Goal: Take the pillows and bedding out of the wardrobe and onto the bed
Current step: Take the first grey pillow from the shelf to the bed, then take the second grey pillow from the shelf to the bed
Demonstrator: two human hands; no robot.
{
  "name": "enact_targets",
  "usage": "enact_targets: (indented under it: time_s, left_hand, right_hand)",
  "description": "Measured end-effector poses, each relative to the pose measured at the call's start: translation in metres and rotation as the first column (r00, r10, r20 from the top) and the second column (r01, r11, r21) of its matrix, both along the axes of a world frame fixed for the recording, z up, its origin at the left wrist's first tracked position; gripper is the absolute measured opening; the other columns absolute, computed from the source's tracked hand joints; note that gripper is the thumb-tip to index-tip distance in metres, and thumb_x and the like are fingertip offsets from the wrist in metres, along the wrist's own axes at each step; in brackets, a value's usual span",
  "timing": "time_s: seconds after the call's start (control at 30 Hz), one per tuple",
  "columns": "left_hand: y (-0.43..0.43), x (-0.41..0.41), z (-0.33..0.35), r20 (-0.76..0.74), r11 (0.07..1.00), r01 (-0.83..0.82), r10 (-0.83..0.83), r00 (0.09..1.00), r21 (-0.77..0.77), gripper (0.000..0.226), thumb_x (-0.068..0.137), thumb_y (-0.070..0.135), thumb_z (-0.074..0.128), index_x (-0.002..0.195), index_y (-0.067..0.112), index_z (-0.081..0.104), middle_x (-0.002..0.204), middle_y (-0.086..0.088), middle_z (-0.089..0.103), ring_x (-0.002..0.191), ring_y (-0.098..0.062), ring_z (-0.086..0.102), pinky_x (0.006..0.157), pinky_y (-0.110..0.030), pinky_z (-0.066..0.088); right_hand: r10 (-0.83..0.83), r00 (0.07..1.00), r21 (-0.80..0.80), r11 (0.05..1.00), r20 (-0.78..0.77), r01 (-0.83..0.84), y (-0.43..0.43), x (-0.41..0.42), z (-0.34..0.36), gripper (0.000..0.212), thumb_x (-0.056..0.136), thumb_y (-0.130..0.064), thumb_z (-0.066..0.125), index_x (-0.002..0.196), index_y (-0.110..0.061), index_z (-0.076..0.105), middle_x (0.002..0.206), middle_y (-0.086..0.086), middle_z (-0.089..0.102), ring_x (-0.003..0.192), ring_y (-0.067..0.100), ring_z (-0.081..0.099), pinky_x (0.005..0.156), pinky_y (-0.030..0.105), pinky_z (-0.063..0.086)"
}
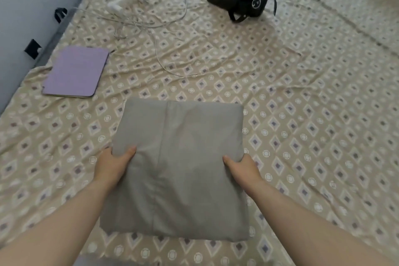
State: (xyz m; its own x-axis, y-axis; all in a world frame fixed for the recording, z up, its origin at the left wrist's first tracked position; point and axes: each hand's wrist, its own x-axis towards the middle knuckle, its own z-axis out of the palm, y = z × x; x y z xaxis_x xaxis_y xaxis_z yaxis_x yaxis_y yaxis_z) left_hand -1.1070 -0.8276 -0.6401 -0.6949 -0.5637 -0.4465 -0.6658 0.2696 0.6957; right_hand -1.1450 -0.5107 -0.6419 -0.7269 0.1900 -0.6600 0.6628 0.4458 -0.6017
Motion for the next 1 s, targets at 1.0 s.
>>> enact_targets:
  time_s: [1.0]
  left_hand:
    - [0.353, 0.008, 0.468, -0.698, 0.495, 0.805, -0.447, 0.560, 0.328, 0.016, 0.094, 0.023, 0.050, 0.095, 0.019, 0.066, 0.103, -0.010, 0.068, 0.099, -0.026, 0.061, 0.089, -0.040, 0.047]
  right_hand:
    - [-0.535, 0.476, -0.315, 0.826, -0.698, 0.467, 0.234, 0.199, 0.514, 0.017, 0.090, -0.037, 0.055, 0.086, -0.023, 0.063, 0.093, -0.003, 0.063, 0.089, 0.014, 0.056, 0.084, 0.033, 0.044]
